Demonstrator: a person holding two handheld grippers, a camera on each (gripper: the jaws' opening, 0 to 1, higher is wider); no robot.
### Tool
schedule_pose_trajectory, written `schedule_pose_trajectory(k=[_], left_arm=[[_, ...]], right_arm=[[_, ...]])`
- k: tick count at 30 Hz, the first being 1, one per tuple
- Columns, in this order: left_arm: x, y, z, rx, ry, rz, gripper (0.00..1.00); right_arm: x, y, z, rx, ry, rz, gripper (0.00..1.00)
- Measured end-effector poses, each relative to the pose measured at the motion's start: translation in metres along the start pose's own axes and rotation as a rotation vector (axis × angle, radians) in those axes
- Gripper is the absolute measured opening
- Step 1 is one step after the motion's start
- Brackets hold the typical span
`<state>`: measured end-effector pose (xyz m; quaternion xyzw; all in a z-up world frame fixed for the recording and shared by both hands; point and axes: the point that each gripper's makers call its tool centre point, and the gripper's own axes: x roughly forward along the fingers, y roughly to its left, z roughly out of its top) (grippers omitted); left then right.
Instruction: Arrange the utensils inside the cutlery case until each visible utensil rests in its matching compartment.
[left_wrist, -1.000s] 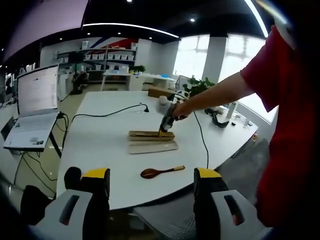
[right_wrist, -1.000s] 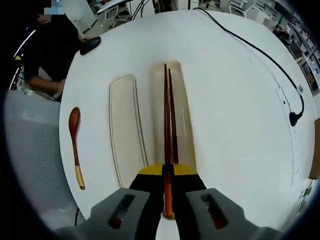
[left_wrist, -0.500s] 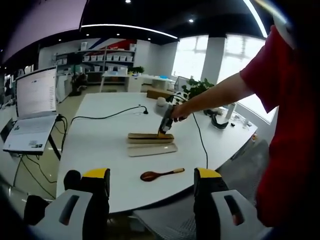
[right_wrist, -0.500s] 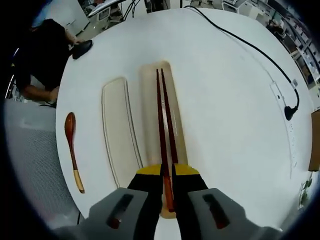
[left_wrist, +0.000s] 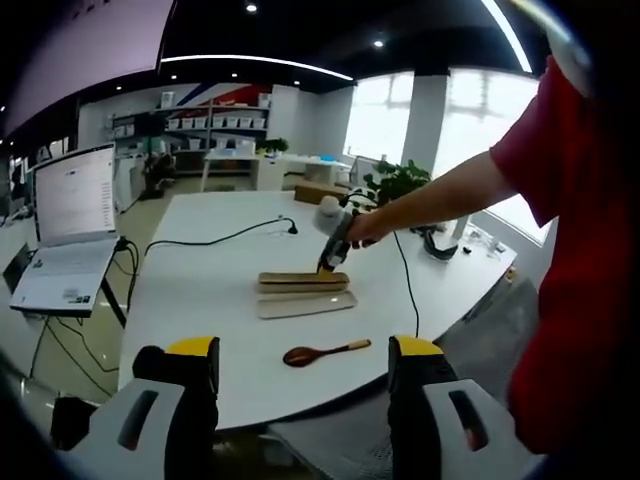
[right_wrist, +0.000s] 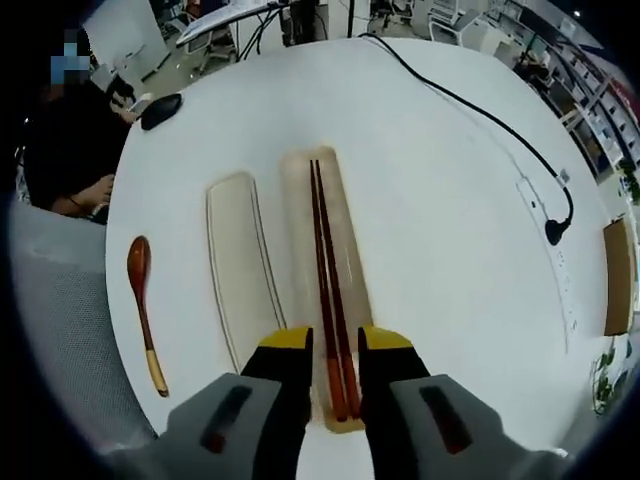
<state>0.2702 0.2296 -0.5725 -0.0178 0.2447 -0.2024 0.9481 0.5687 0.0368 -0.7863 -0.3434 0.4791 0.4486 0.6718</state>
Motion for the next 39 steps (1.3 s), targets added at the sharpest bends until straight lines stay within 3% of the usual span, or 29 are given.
schedule_pose_trajectory(k=[9,12,16,18,22,25,28,30,32,39], left_arm=[[-0.003,-0.002,-0.002,-0.001,-0.024,0.001,0.71],[0.002,0.0,0.014,0.024,-0.062,0.018,0.71],[0.002,-0.002,0.028,0.015,-0.108,0.022,0.72],[0.002,-0.004,0.026,0.018,-0.109,0.016,0.72],[0.003,-0.01,0.015,0.014,-0.083,0.004,0.72],[0.005,-0.012,0.009,-0.017,-0.091,-0.014,0.72],[0.005,-0.017,0.008,0.024,-0.072,-0.047,0.72],[0.006,-0.015,0.009,0.067,-0.065,-0.048,0.69],[0.008,-0.013,0.009,0.066,-0.065,-0.055,0.66],[0.015,-0.004,0.007,0.032,-0.066,-0.096,0.71]], right_arm=[[-0.015,-0.008,0.001,-0.001,-0.032,-0.082,0.21],[-0.019,0.0,-0.005,-0.011,-0.038,-0.094,0.21],[-0.031,0.012,-0.004,0.042,-0.077,-0.088,0.24],[-0.032,0.017,-0.006,0.074,-0.093,-0.073,0.21],[-0.032,0.025,-0.013,0.038,-0.086,-0.089,0.3],[-0.038,0.021,-0.017,0.003,-0.071,-0.115,0.29],[-0.044,0.023,-0.015,0.001,-0.084,-0.119,0.29],[-0.047,0.029,-0.018,-0.039,-0.078,-0.115,0.26],[-0.049,0.032,-0.019,-0.021,-0.095,-0.119,0.26],[-0.051,0.048,-0.025,-0.002,-0.129,-0.12,0.29]])
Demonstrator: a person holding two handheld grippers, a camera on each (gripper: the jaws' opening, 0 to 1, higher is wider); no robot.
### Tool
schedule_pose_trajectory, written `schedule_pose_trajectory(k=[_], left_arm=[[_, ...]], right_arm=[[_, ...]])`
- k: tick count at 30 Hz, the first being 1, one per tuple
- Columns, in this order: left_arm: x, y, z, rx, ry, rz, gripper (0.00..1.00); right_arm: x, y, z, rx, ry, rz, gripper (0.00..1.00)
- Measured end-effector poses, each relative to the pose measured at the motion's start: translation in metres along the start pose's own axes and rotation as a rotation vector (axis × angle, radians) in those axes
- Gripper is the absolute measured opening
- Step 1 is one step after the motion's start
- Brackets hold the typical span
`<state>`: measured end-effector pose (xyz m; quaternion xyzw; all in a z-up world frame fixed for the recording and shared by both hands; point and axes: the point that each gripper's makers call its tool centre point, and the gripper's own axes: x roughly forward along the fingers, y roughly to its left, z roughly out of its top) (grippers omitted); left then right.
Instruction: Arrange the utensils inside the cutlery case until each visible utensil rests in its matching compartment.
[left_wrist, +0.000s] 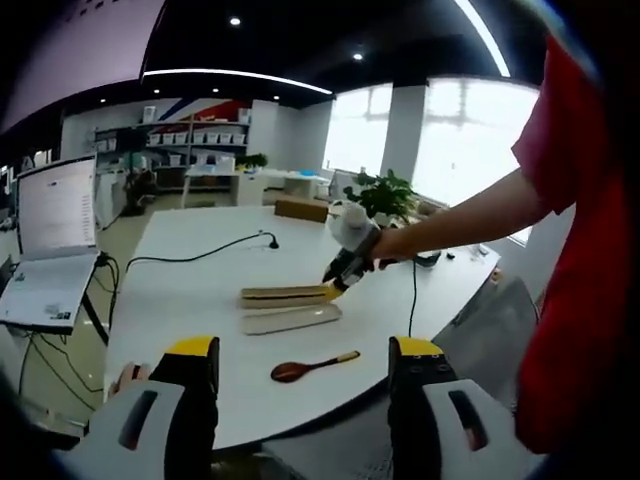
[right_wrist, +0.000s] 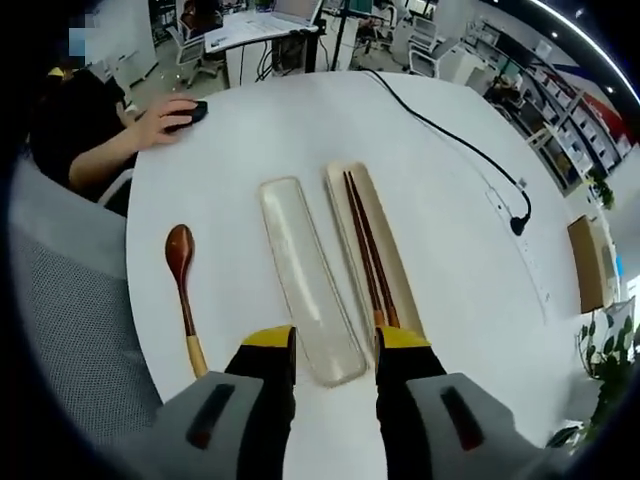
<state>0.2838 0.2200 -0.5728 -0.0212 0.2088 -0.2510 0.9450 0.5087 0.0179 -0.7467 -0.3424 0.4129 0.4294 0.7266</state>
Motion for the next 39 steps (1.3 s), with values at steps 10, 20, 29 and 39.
schedule_pose_trajectory(k=[10,20,29,39], left_arm=[[0.0,0.004,-0.006,-0.013,-0.022,0.002,0.71],[0.018,-0.002,-0.011,-0.015,0.001,-0.111,0.72],[0.023,-0.003,-0.004,-0.006,-0.013,-0.155,0.72],[0.02,-0.008,-0.01,-0.014,0.017,-0.153,0.72]], right_arm=[[0.0,0.01,-0.024,0.061,0.023,-0.001,0.31],[-0.011,0.031,-0.025,0.019,0.03,-0.021,0.32],[-0.012,0.057,-0.024,0.078,-0.001,0.009,0.24],[-0.001,0.072,-0.021,0.018,0.0,0.023,0.27]])
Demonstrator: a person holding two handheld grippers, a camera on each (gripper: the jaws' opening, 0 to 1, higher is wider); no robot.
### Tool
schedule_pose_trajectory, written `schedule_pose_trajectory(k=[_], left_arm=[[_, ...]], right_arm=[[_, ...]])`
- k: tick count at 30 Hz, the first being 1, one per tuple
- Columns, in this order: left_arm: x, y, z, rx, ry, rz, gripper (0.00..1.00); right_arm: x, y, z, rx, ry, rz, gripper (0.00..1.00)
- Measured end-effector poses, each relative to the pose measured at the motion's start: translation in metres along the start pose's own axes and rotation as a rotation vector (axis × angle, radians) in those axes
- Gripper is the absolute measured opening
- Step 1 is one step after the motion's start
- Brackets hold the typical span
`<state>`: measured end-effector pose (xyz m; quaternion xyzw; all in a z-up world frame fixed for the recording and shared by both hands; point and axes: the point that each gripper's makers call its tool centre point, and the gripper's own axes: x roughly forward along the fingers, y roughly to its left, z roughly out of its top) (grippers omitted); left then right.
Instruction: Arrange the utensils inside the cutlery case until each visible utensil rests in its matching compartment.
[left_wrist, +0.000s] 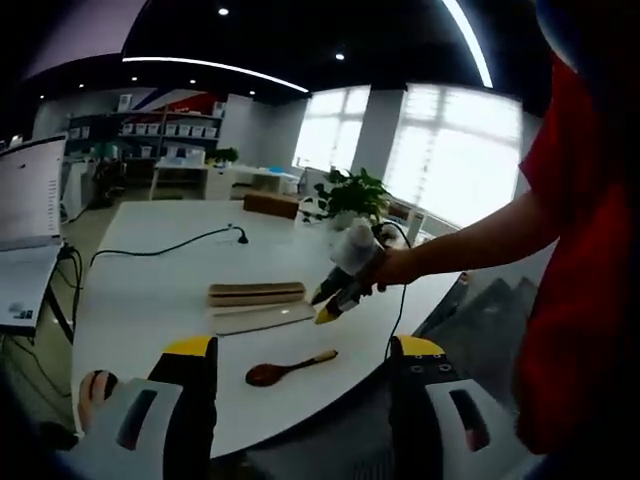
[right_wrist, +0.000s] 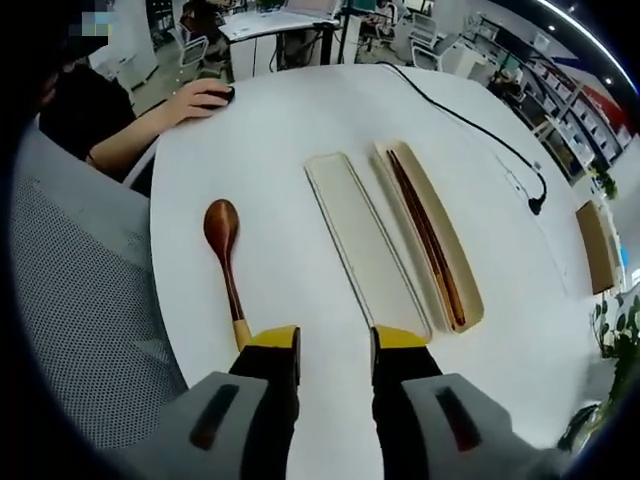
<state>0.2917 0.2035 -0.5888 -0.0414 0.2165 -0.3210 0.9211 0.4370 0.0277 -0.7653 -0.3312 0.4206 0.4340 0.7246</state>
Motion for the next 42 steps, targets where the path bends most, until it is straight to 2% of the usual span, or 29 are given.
schedule_pose_trajectory(k=[7,13,14,17,21,24,27,31,34,38,40,42], left_arm=[[0.0,-0.001,0.006,0.016,0.0,0.005,0.72],[-0.001,-0.01,0.009,0.037,0.005,0.003,0.71],[-0.003,-0.015,0.022,0.028,-0.071,-0.014,0.71],[-0.011,-0.02,0.04,-0.024,-0.151,-0.016,0.7],[-0.01,-0.015,0.035,0.003,-0.113,0.019,0.72],[-0.013,-0.015,0.035,-0.004,-0.118,0.031,0.72],[-0.018,-0.017,0.039,-0.034,-0.151,0.029,0.71],[-0.018,-0.016,0.035,-0.012,-0.13,0.064,0.71],[-0.02,-0.022,0.038,-0.004,-0.13,0.064,0.71],[-0.021,-0.022,0.033,-0.003,-0.108,0.071,0.71],[-0.021,-0.025,0.032,-0.014,-0.104,0.062,0.73],[-0.021,-0.026,0.03,-0.028,-0.089,0.056,0.76]], right_arm=[[0.002,0.014,-0.001,-0.002,-0.021,0.026,0.29],[0.004,0.026,0.0,0.003,-0.048,0.045,0.28],[0.004,0.029,0.0,-0.002,-0.05,0.052,0.28],[0.005,0.04,0.003,-0.029,-0.058,0.081,0.3],[0.007,0.046,0.006,-0.047,-0.078,0.09,0.28],[0.009,0.049,0.009,-0.067,-0.096,0.097,0.27],[0.011,0.052,0.009,-0.08,-0.091,0.105,0.26],[0.014,0.06,0.009,-0.059,-0.096,0.129,0.27],[0.015,0.064,0.01,-0.077,-0.104,0.129,0.26],[0.016,0.065,0.013,-0.087,-0.117,0.123,0.22],[0.016,0.067,0.014,-0.074,-0.115,0.131,0.23],[0.016,0.069,0.015,-0.084,-0.123,0.135,0.19]])
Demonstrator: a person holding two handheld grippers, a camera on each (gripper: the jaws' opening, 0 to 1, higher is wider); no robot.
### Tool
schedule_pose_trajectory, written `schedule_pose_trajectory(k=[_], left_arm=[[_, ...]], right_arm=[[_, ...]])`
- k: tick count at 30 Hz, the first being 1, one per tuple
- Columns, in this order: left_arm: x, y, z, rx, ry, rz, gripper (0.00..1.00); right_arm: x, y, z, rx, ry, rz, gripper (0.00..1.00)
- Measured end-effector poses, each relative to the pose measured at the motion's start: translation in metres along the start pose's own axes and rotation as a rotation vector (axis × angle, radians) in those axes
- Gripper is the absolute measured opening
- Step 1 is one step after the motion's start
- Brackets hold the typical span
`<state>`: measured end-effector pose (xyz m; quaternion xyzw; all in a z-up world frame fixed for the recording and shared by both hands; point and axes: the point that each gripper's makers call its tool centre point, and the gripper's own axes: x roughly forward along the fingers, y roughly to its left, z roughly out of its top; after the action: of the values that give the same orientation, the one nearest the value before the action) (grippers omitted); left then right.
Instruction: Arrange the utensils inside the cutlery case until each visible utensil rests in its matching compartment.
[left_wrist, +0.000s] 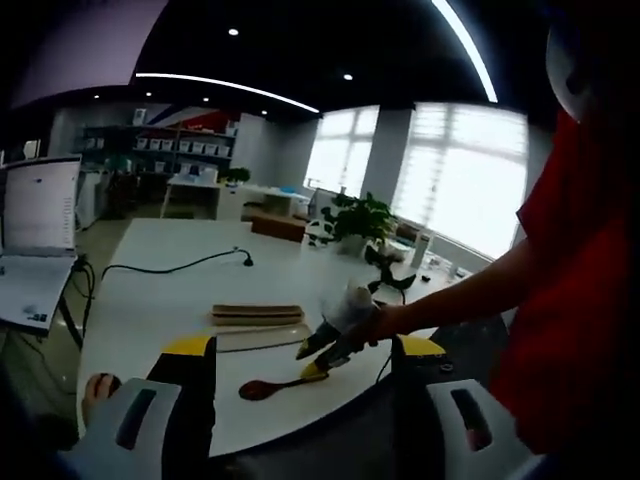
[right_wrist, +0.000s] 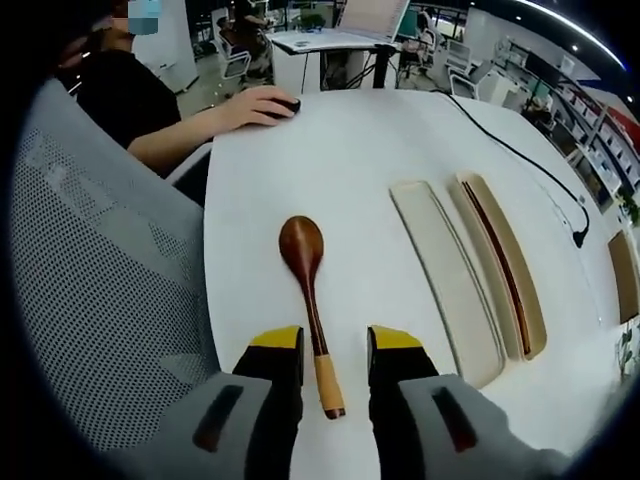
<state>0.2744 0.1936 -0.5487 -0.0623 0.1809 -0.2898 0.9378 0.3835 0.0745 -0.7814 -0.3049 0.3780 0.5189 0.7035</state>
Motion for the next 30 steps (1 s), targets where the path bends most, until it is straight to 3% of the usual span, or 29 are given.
schedule_pose_trajectory(k=[3,13,19,30], left_arm=[[-0.001,0.004,-0.007,0.032,0.032,0.032,0.79],[-0.013,0.004,-0.012,-0.007,0.014,0.07,0.79],[-0.021,0.002,-0.011,0.0,0.003,0.084,0.79],[-0.033,0.001,-0.017,0.005,0.002,0.111,0.77]], right_arm=[[0.002,0.0,-0.001,-0.005,0.013,-0.003,0.21],[0.004,0.008,-0.003,-0.036,0.02,0.007,0.2],[0.007,0.015,-0.011,-0.062,0.051,0.016,0.2],[0.006,0.022,-0.009,-0.06,0.051,0.015,0.2]])
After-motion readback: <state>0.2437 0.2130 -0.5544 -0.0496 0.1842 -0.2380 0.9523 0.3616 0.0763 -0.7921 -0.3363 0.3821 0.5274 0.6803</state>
